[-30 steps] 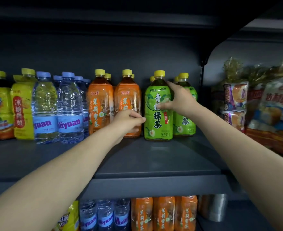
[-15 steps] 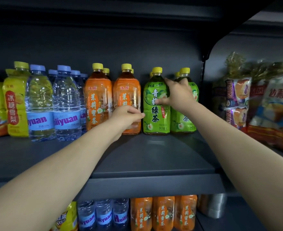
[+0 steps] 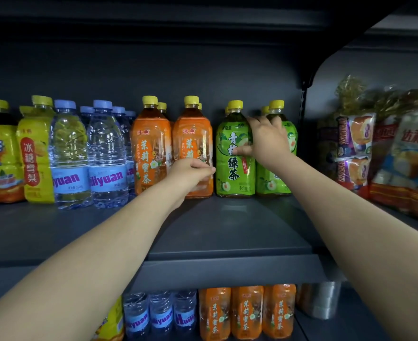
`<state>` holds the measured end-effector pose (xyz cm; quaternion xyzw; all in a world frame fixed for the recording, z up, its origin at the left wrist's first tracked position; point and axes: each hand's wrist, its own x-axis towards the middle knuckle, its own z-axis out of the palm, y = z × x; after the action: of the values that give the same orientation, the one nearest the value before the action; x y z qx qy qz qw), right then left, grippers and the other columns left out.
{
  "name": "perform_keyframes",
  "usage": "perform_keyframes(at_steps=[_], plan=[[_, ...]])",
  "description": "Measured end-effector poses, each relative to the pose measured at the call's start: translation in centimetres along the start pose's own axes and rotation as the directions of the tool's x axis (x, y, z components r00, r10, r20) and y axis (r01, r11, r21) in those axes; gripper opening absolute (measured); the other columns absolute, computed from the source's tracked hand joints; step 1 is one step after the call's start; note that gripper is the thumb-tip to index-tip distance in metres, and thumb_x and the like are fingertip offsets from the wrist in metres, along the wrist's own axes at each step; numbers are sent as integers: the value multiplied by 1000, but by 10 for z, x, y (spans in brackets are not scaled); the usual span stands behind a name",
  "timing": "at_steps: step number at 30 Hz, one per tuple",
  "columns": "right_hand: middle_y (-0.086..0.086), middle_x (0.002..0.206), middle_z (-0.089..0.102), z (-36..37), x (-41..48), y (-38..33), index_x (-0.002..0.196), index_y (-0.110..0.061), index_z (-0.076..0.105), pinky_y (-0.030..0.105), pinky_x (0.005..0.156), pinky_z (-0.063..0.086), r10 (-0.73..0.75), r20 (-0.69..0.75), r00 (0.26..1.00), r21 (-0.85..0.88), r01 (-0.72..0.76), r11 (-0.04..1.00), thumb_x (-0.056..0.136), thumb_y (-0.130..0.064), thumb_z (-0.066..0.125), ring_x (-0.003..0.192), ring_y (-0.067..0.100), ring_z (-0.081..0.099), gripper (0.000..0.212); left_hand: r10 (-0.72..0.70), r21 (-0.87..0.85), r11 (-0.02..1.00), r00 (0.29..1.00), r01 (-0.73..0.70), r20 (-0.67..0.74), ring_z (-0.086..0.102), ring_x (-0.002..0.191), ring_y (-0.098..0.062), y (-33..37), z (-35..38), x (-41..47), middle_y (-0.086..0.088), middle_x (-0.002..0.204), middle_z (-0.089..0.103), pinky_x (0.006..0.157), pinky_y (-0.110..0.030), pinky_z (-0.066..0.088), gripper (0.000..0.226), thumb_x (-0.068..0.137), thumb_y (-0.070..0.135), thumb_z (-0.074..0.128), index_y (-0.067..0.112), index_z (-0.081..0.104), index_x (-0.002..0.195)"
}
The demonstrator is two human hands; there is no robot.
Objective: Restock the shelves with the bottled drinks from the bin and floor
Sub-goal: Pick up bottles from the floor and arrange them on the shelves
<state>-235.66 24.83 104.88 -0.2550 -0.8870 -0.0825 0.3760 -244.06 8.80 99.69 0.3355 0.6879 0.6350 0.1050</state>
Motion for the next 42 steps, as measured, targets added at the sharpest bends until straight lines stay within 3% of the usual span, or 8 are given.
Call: perform_keyframes(at_steps=[7,10,19,24,30,35,40,42], plan=[[14,143,36,-6,-20,-11,147,-10,24,40,107,29,73,86,994,115,-83,990,82,-45,65,130,34,30,84,-20,-4,1000,1000,20,2,58,102,-18,7,-7,-12,-6,113,59,82,-30,54,3,87,12,64,11,62,86],[17,140,38,-11,-28,-12,142,-6,33,40,107,29,113,122,986,159,-132,978,85,-40,63,131,35,31,73,-26,-15,1000,1000,26,18,57,102,-18,7,-16,-16,-7,117,59,81,-30,54,17,86,14,65,7,62,102],[22,133,48,-35,-71,-15,130,0,44,39,101,39,130,320,939,137,-181,974,88,-37,61,123,36,45,59,-35,118,992,999,38,-22,56,107,-18,9,-37,-52,-6,117,60,85,-32,52,20,88,17,62,9,60,106],[20,135,49,-53,-100,-17,131,0,43,36,99,39,78,404,911,150,-150,977,90,-35,60,123,34,46,57,-2,259,966,998,17,-60,57,109,-19,22,-42,-88,-5,119,59,90,-35,52,15,90,21,58,13,59,103],[18,138,46,-83,-143,-16,138,-1,37,35,99,40,-20,392,920,263,-91,961,91,-33,59,125,32,46,61,37,414,910,985,38,-170,55,112,-22,37,-45,-152,-3,130,54,98,-40,47,10,90,23,57,16,61,95],[16,139,47,-114,-182,-22,138,-2,36,37,100,40,-107,388,915,323,-26,946,91,-32,59,125,32,46,60,11,493,863,973,106,-229,54,114,-22,50,-46,-223,-4,121,59,103,-43,43,10,92,22,55,16,61,93],[17,136,49,-140,-216,-45,137,-1,38,35,97,40,-200,392,898,408,25,913,91,-34,58,123,32,47,59,-36,563,800,953,208,-300,55,111,-20,56,-65,-290,-3,116,61,98,-39,46,13,91,26,56,16,63,95],[18,135,49,-145,-228,-57,135,0,40,36,97,41,-227,410,883,438,28,899,91,-35,58,122,33,48,58,-48,594,771,951,230,-306,56,105,-19,57,-77,-313,-1,111,61,90,-36,47,16,91,28,55,16,64,98]])
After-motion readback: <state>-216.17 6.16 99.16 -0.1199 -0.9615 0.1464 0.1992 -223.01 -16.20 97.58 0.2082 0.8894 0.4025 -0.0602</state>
